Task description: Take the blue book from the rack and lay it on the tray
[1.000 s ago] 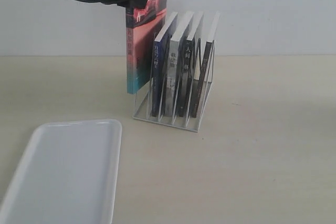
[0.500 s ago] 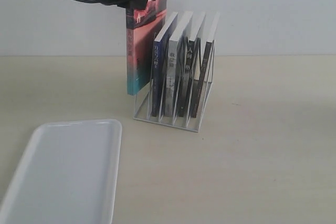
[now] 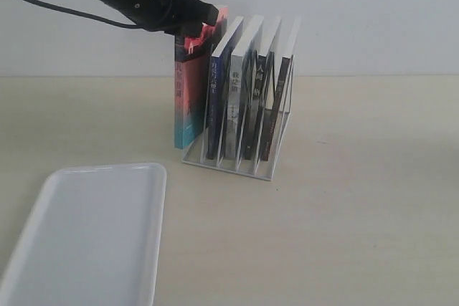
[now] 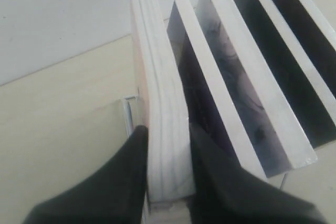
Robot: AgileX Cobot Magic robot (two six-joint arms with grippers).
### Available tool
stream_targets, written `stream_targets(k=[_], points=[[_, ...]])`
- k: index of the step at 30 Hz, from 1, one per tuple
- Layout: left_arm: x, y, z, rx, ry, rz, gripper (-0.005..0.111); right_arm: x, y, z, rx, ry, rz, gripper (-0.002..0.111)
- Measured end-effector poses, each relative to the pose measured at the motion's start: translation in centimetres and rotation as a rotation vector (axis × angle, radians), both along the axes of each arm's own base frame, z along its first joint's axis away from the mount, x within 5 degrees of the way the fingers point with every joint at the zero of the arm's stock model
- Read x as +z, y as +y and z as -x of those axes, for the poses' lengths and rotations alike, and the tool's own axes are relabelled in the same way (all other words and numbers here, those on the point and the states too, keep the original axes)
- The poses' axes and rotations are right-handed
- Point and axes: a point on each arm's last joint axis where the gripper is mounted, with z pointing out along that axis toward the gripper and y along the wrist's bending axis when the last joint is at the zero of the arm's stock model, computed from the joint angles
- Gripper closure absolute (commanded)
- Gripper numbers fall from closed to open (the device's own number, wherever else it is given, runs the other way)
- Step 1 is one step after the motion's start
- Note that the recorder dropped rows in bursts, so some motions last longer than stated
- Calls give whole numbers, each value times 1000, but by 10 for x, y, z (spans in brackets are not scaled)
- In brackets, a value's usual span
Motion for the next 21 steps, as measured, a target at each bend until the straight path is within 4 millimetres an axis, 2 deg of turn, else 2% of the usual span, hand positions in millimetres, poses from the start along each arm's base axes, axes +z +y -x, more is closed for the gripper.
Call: stream_targets(k=[3, 5, 13, 21], points=[[0, 0, 0, 3, 2, 3, 102, 0, 0, 0, 0, 0, 0, 107], [0, 0, 0, 3, 2, 3, 98, 0, 0, 0, 0, 0, 0, 107], [0, 0, 0, 9, 3, 13, 49, 0, 0, 0, 0, 0, 0, 107], [1, 0, 0, 12, 1, 18, 47, 0, 0, 0, 0, 0, 0, 107]])
